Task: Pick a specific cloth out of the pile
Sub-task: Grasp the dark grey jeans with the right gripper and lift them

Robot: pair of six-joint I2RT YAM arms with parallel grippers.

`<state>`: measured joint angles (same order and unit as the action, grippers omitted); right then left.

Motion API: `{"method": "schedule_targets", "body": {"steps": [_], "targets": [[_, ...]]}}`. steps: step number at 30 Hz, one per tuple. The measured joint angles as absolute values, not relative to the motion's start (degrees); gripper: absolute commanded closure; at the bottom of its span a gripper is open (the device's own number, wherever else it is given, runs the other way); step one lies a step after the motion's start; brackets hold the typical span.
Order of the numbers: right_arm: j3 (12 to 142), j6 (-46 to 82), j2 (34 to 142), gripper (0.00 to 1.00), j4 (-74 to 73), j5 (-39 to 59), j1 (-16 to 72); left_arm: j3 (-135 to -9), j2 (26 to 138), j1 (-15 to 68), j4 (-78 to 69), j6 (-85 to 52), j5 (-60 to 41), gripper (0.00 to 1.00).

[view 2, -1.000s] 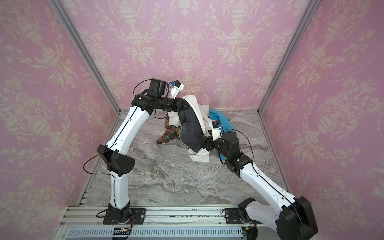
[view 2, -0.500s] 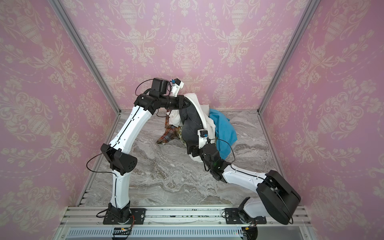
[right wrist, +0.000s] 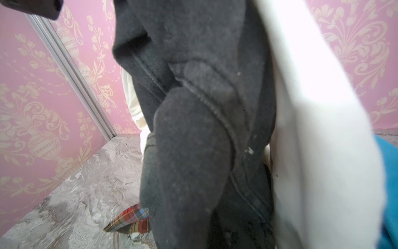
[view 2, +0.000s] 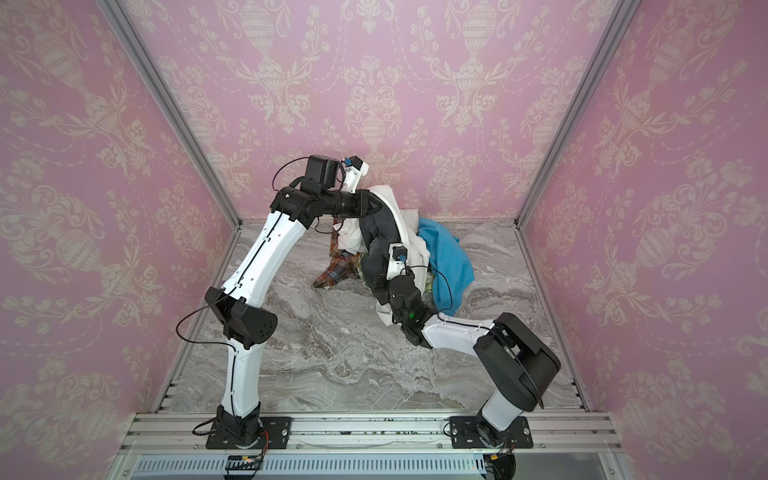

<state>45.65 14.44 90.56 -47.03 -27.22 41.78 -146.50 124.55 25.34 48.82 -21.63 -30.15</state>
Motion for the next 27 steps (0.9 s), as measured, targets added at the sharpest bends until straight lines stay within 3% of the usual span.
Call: {"method": "schedule_targets", "body": {"steps": [6,11,12,14,18,27], "targets": [[49.1,16.3,79.0,1.0,-29.1,-21.1,40.2,-152.0,130.9,23.7,50.5,-21.1,-30.1,1.0],[60.8,19.6,76.8,1.0,-15.0,-12.3,33.3,-152.5,136.1,22.7,50.6,-21.1,-31.0,1.0],[63.2,20.1,76.9,1.0,-12.7,-10.6,32.0,-152.6,136.7,22.7,50.6,-21.1,-31.5,0.93],[68.4,21.2,77.8,1.0,-8.1,-7.4,29.3,-152.6,137.7,23.0,50.6,-21.0,-32.8,0.68],[80.1,22.7,81.9,1.0,-1.4,-2.2,25.7,-152.7,137.8,23.1,50.5,-20.2,-33.8,0.27],[106.6,28.6,93.4,1.0,4.7,8.6,19.2,-148.5,136.5,22.5,50.6,-16.8,-35.3,0.2]]}}
